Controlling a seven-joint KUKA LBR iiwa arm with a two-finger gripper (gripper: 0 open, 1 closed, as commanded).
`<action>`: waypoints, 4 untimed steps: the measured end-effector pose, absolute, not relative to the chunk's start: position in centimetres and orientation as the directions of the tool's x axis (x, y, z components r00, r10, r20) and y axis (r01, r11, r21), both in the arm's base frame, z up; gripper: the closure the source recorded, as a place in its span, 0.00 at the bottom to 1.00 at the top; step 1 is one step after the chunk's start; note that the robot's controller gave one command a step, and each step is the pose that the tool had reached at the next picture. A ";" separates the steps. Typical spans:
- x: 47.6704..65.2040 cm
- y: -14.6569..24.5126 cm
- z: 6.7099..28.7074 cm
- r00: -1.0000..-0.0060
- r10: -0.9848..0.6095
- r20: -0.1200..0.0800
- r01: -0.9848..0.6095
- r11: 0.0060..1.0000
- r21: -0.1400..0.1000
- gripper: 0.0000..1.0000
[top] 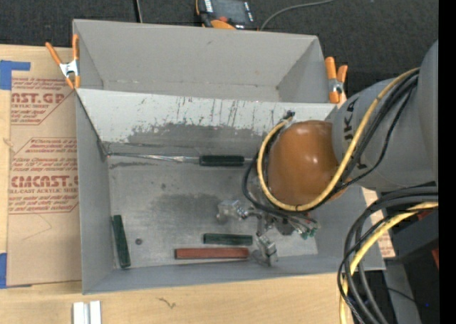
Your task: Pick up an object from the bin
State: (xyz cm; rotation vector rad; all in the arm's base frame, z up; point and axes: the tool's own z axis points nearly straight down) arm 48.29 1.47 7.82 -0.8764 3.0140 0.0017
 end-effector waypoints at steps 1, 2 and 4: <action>50.2 3.8 12.6 -0.959 -0.285 -0.004 -0.285 0.959 0.001 0.00; 48.7 3.6 7.3 -0.952 -0.306 0.000 -0.306 0.952 0.002 0.00; 48.9 3.6 7.6 -0.952 -0.305 -0.004 -0.305 0.952 0.001 0.00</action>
Offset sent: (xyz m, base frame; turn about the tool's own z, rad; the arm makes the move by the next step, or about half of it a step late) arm 0.0183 0.0217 0.0476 0.2785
